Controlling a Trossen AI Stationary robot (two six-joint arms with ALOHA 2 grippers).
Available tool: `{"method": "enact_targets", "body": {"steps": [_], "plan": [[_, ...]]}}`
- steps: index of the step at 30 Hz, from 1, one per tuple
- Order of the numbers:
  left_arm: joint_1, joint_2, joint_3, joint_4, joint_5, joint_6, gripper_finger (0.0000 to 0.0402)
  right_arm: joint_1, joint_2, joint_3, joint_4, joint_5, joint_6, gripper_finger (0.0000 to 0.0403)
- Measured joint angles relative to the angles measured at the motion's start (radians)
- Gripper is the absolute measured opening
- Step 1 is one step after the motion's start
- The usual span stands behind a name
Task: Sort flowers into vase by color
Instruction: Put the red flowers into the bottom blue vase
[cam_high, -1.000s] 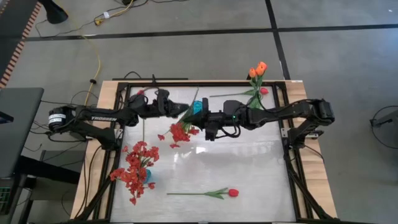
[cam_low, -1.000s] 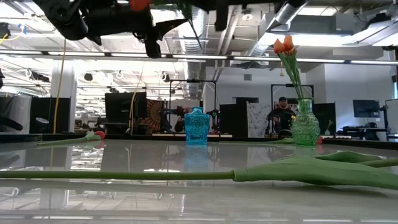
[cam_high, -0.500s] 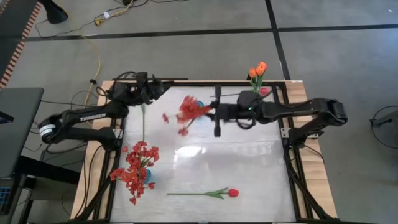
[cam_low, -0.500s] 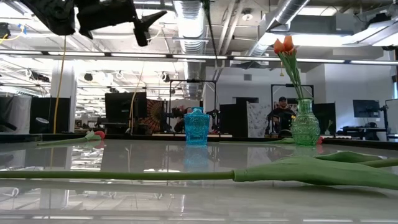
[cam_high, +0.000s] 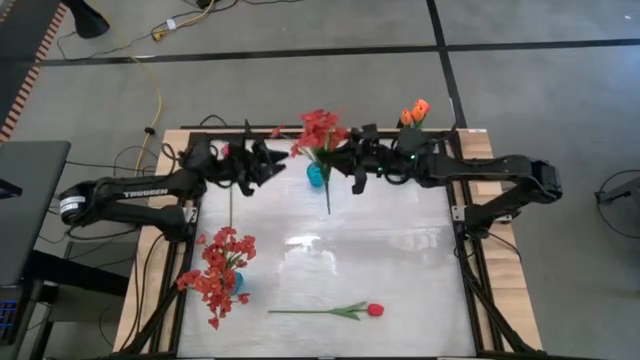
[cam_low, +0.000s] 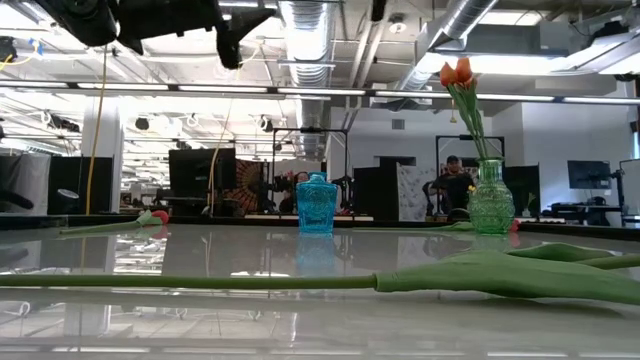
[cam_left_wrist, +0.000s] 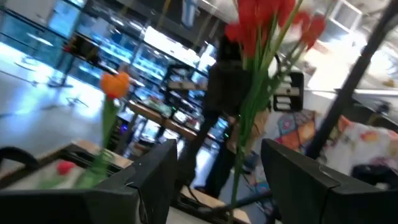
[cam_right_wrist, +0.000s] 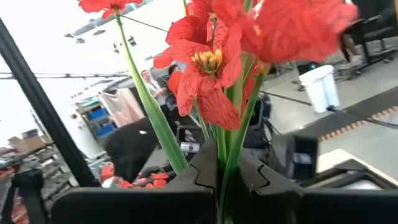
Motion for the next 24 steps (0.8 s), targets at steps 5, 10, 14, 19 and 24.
{"method": "enact_targets", "body": {"steps": [5, 10, 14, 19, 24], "plan": [[-0.106, 0.072, 0.0, 0.06, -0.044, 0.008, 0.022, 0.022, 0.08, 0.0, 0.153, -0.004, 0.003, 0.0042], [-0.161, 0.106, 0.0, 0.062, -0.091, 0.015, 0.022, 0.027, 0.125, 0.001, 0.25, -0.004, 0.042, 0.0042], [-0.189, 0.108, 0.0, 0.068, -0.125, 0.025, 0.022, 0.025, 0.154, 0.002, 0.248, -0.003, 0.078, 0.0042], [-0.213, 0.108, 0.0, 0.066, -0.156, 0.061, 0.022, 0.027, 0.211, 0.002, 0.329, 0.0, 0.094, 0.0042], [-0.216, 0.109, 0.0, 0.03, -0.176, 0.057, 0.022, 0.024, 0.257, 0.002, 0.378, 0.0, 0.151, 0.0042]]}}
